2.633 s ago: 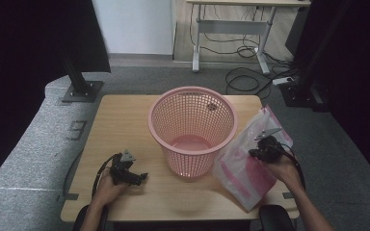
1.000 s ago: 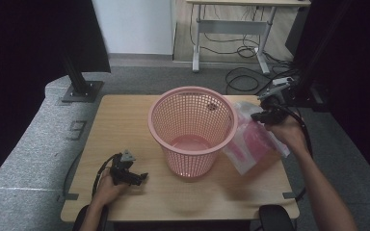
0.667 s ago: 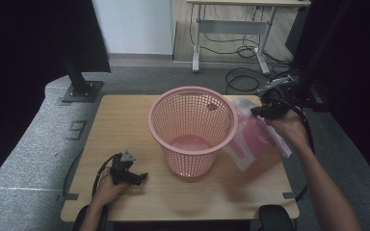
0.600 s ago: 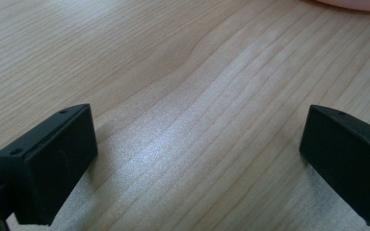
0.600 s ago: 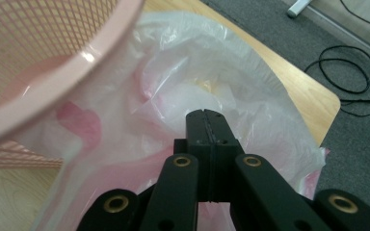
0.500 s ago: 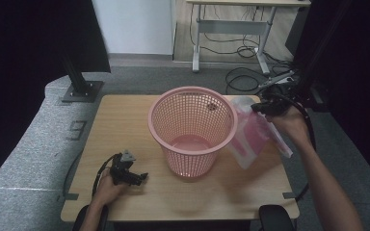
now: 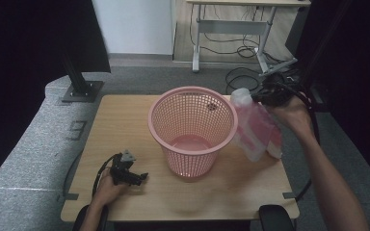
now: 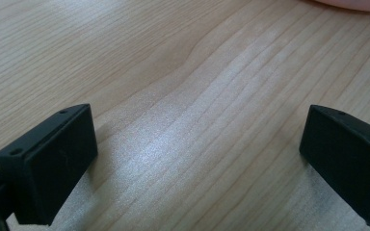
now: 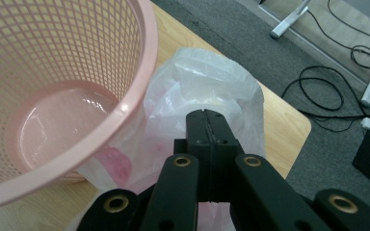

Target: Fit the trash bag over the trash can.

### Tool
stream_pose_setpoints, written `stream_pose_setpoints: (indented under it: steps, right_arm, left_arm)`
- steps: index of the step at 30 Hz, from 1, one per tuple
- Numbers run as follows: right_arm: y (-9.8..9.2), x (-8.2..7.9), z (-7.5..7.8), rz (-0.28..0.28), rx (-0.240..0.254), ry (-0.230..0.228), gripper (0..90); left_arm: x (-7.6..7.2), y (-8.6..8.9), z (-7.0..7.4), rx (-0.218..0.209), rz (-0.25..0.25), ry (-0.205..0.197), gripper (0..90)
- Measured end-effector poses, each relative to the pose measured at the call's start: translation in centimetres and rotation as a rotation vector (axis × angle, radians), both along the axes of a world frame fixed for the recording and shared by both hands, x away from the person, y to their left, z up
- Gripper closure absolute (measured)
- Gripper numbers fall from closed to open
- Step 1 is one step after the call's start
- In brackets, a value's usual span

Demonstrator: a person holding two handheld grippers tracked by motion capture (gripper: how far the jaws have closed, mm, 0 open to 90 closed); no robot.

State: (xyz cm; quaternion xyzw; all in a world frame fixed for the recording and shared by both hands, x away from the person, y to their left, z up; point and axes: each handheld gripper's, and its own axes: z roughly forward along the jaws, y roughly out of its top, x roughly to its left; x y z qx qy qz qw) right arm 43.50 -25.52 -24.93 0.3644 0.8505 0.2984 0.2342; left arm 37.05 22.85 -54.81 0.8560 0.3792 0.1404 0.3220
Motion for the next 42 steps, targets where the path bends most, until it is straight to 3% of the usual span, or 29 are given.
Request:
stream_pose_setpoints:
  steps: [12,24,33,42]
  right_arm:
    - [2.4,-0.6,3.0,0.047,0.025,-0.019,89.6]
    - [8.0,-0.3,3.6,0.155,0.055,0.002,89.6]
    - [13.2,0.5,2.5,0.237,0.053,0.027,89.6]
    - [18.9,2.1,-0.6,0.314,0.047,0.079,89.6]
  left_arm:
    - [0.0,0.0,0.0,-0.002,0.002,-0.001,0.0]
    - [0.0,0.0,0.0,-0.003,0.001,0.0,0.0]
    - [0.0,0.0,0.0,-0.002,0.0,0.0,0.0]
    - [0.0,0.0,0.0,-0.002,0.0,0.0,0.0]
